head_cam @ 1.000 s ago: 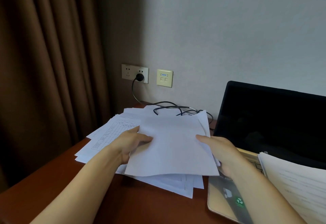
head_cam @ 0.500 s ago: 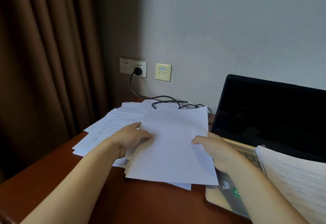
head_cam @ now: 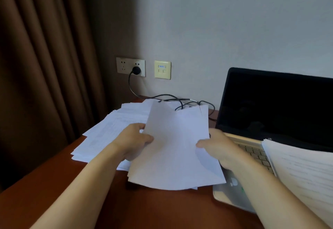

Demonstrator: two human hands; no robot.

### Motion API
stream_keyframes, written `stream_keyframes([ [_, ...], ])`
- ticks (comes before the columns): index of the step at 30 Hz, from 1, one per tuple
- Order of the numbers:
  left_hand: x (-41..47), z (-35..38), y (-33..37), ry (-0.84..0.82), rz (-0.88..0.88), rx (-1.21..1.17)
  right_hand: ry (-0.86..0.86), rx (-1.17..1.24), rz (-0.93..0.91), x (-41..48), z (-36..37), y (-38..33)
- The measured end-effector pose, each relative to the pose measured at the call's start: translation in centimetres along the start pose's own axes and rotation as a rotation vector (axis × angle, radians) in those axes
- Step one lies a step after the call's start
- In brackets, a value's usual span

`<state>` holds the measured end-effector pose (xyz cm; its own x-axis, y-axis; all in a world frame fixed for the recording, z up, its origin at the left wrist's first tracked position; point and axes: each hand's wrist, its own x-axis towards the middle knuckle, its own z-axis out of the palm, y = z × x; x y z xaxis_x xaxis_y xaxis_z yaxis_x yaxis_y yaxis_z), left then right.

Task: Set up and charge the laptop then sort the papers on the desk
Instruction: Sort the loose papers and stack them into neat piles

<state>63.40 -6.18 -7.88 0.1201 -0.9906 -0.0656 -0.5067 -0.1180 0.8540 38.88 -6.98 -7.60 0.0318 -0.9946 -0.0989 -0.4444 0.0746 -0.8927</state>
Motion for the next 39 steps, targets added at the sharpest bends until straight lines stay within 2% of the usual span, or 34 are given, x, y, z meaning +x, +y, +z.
stream_keyframes([
  [2,-0.1,-0.2,0.5,0.069,0.069,0.029,0.048,0.049,-0.056,-0.3,-0.2,-0.8],
  [6,-0.4,-0.2,2.0,0.208,0.190,-0.162,0.155,0.184,-0.171,-0.9,-1.4,-2.7],
  [12,-0.5,0.2,5.4,0.355,0.419,-0.322,0.354,0.286,-0.378,-1.8,-2.2,-4.6],
  [17,-1.5,1.6,5.1,0.485,0.513,-0.351,0.344,0.317,-0.429,-2.3,-2.1,-4.9],
  [25,-1.9,2.6,4.6,0.477,0.555,-0.308,0.349,0.264,-0.507,-2.8,-1.6,-5.1],
  [30,-1.7,2.4,4.5,0.457,0.550,-0.323,0.343,0.226,-0.439,-2.4,-2.0,-4.8],
  [35,-1.7,1.9,4.8,0.489,0.565,-0.410,0.428,0.281,-0.451,-2.3,-2.4,-4.9],
  [39,-1.4,1.6,4.4,0.463,0.522,-0.420,0.354,0.316,-0.426,-2.3,-1.8,-4.9],
])
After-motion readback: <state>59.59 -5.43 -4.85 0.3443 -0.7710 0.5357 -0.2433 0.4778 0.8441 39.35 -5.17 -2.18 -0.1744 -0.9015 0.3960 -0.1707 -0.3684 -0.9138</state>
